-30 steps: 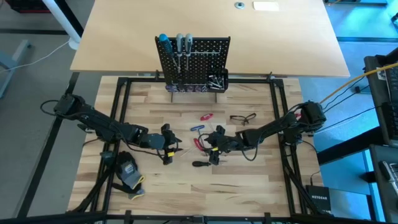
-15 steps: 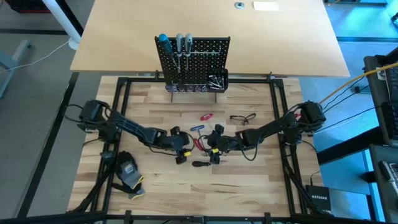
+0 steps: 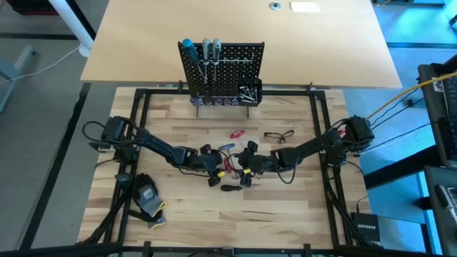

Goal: Hang tools onto peg board
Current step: Hang the red allen wrench on the peg board

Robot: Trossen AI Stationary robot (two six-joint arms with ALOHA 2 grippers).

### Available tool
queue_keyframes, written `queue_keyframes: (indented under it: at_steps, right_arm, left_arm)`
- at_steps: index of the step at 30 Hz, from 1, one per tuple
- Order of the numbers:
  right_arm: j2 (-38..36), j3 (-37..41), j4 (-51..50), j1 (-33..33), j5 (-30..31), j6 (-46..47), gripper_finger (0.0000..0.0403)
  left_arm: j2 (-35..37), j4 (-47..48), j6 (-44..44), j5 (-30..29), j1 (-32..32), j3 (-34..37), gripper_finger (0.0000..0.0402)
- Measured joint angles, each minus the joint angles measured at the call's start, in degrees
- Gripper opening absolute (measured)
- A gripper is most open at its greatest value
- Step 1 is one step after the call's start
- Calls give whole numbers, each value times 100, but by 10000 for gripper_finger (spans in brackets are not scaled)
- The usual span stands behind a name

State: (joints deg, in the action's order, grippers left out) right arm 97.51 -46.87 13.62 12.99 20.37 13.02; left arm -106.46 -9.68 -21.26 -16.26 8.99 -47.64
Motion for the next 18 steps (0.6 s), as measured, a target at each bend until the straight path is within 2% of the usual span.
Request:
queue_keyframes:
  at_steps: [5,8,15,18]
  right_arm:
    - [-2,0,-7,-1,17,-2,276]
    - [-2,0,-7,-1,17,-2,276]
    - [-2,0,-15,12,17,2,276]
    - [-2,0,-17,12,17,4,276]
  left_arm:
    - [-59,-41,-26,-44,31,-9,160]
    - [-65,31,169,-127,18,-11,125]
    - [-69,116,724,-84,-52,21,16]
    - [-61,77,1079,-86,-59,24,7]
